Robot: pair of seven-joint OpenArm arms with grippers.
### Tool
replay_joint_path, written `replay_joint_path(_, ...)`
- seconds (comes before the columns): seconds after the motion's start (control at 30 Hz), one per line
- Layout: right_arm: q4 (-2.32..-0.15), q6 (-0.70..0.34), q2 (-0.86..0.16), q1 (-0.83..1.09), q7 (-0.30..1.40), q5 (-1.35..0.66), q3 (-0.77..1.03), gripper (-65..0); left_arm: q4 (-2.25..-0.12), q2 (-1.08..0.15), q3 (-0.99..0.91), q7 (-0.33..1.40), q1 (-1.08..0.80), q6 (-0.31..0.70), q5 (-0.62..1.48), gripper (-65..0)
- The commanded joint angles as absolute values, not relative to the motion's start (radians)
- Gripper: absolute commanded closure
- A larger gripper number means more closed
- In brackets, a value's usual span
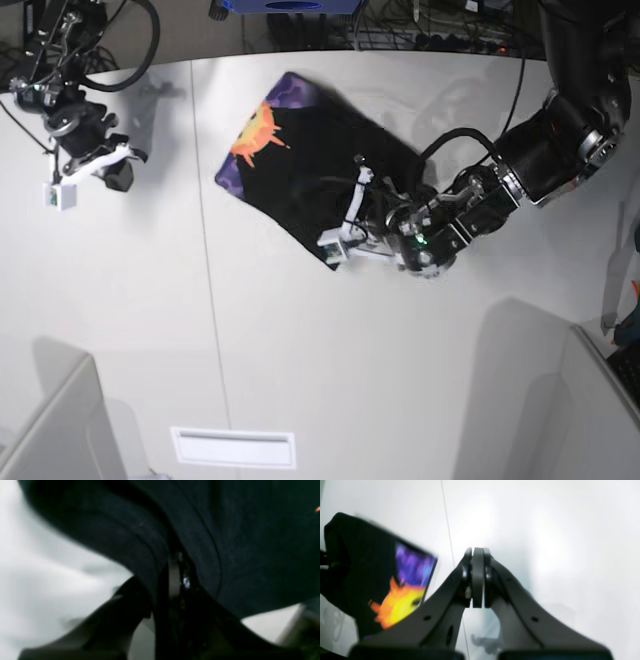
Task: Fold the T-shirt properly
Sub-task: 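Grasp the bundle with the left gripper and rotate it upright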
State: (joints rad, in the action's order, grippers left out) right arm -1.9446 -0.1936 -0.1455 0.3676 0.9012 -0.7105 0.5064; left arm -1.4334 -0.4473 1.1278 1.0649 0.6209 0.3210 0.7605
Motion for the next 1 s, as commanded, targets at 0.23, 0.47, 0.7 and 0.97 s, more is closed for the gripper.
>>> replay_joint_path(0.23, -1.965, -0.199, -0.039, 0.415, 0.883, -0.722, 0.567, 0.0, -1.575, -0.41, 1.227, 1.049, 0.656, 0.423, 0.331, 0.0)
replay_joint_path(0.47, -1.968, -0.199, 0.021, 0.472, 0.878, -0.723, 0.604, 0.0, -1.573, -0.371, 1.221, 0.921, 0.63, 0.645, 0.03, 0.0)
replay_joint_path(0.7, -1.968, -0.199, 0.047, 0.496, 0.877, -0.722, 0.601, 0.0, -1.569, -0.358, 1.221, 0.903, 0.595, 0.69, -0.01, 0.0)
replay_joint_path(0.97, -1.968, -0.199, 0.05, 0.496, 0.877, -0.725, 0.599, 0.0, -1.57, -0.361, 1.221, 0.908, 0.59, 0.691, -0.01, 0.0)
